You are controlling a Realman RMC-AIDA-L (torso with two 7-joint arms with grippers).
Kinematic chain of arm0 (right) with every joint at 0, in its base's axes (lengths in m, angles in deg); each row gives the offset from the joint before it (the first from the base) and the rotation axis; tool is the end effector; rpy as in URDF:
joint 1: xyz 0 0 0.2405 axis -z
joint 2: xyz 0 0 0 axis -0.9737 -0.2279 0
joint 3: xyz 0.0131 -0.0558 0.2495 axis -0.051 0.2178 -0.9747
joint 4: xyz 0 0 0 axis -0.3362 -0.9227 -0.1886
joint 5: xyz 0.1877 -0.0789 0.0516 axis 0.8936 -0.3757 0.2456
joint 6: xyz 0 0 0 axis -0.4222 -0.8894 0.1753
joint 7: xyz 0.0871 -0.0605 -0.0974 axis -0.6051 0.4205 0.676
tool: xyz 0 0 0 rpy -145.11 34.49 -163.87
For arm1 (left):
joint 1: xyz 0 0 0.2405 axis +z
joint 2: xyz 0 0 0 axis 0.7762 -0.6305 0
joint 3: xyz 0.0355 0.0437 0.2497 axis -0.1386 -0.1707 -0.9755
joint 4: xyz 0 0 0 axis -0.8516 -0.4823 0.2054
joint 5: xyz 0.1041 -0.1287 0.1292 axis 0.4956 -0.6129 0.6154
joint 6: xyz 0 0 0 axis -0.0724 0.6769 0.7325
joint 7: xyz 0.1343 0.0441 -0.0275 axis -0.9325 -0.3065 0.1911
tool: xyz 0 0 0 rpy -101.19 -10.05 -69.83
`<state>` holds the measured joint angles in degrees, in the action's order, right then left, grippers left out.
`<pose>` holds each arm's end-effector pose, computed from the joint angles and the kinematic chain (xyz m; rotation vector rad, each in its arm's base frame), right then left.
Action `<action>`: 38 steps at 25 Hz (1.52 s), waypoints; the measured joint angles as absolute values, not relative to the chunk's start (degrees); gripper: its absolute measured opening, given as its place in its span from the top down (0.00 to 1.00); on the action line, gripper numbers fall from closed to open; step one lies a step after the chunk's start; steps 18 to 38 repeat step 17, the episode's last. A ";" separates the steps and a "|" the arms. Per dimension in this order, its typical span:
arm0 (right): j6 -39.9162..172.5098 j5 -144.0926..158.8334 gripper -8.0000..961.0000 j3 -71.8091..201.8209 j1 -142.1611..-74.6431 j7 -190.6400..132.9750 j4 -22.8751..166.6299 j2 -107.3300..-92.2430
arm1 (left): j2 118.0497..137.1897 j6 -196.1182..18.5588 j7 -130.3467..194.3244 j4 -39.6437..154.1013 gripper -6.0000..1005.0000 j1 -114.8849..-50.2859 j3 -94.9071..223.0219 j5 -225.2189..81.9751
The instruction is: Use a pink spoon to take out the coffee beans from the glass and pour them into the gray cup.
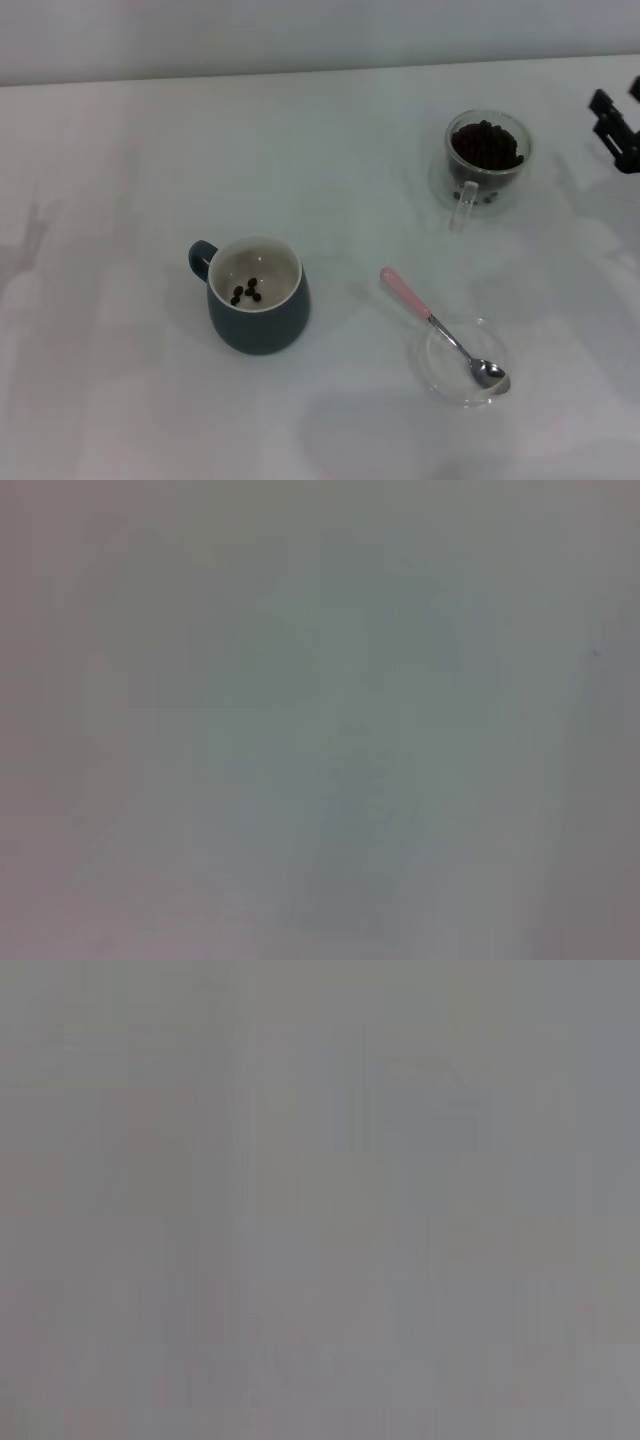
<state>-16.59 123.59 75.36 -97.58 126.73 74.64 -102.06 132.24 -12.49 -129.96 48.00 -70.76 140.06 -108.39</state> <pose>0.3764 0.2990 0.0391 -1.7097 0.5390 0.6858 -0.3546 0.3037 -0.0037 -1.5385 -0.6664 -0.7527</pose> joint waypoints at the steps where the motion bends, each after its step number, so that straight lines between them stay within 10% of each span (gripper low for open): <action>1: -15.38 126.16 0.43 75.32 -97.76 130.17 73.20 -102.07 | 132.24 -12.51 -129.99 47.99 0.17 -70.85 140.05 -108.39; 38: -9.11 135.86 0.43 73.68 -99.52 135.23 70.78 -102.28 | 132.24 -12.84 -130.13 47.99 0.17 -71.52 140.14 -108.41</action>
